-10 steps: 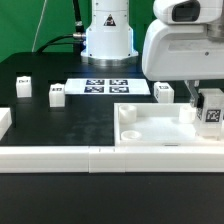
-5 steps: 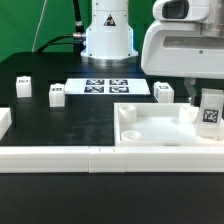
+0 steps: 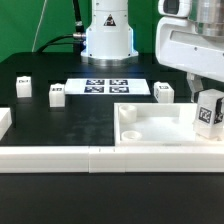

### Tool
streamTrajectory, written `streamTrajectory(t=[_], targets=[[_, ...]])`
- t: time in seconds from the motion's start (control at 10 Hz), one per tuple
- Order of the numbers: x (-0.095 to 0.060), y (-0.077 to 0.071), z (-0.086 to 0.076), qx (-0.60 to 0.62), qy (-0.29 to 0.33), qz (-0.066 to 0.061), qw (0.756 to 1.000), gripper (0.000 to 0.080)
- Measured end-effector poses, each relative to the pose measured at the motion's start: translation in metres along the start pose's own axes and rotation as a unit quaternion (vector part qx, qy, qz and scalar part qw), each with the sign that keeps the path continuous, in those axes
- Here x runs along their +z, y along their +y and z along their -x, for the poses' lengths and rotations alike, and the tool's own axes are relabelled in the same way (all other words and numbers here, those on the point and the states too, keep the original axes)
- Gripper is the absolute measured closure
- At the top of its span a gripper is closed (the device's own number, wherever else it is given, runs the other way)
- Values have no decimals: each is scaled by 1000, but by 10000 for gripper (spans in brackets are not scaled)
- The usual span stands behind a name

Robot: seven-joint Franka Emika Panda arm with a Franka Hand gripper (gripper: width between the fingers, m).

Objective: Assemble one leg

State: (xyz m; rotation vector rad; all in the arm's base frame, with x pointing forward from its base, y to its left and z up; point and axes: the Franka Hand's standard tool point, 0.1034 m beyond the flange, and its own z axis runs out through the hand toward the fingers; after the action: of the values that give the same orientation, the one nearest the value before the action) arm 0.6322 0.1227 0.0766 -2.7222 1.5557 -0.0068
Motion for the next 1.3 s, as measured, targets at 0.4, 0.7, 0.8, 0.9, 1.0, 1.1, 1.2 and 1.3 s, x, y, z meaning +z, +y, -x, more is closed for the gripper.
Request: streamTrajectory(t=[0.4,0.7,0.8,0.9,1.0,1.1,1.2,1.3], targets=[[0,-1,-1,202,7,-13,979,508],[1,-2,0,212,-2,-15,977,498],[1,-2,-1,189,-2,-14,982,311],[-1,-2,-1,163,-2,-14,987,311],[-2,-3,-1,114,-1,-13,993,181],[-2,-4,0,52,0,-14,999,159],[-2,-5,-2,-17,2,-17,1000,159],[-2,-6,-7,-76,8,-21,997,151]])
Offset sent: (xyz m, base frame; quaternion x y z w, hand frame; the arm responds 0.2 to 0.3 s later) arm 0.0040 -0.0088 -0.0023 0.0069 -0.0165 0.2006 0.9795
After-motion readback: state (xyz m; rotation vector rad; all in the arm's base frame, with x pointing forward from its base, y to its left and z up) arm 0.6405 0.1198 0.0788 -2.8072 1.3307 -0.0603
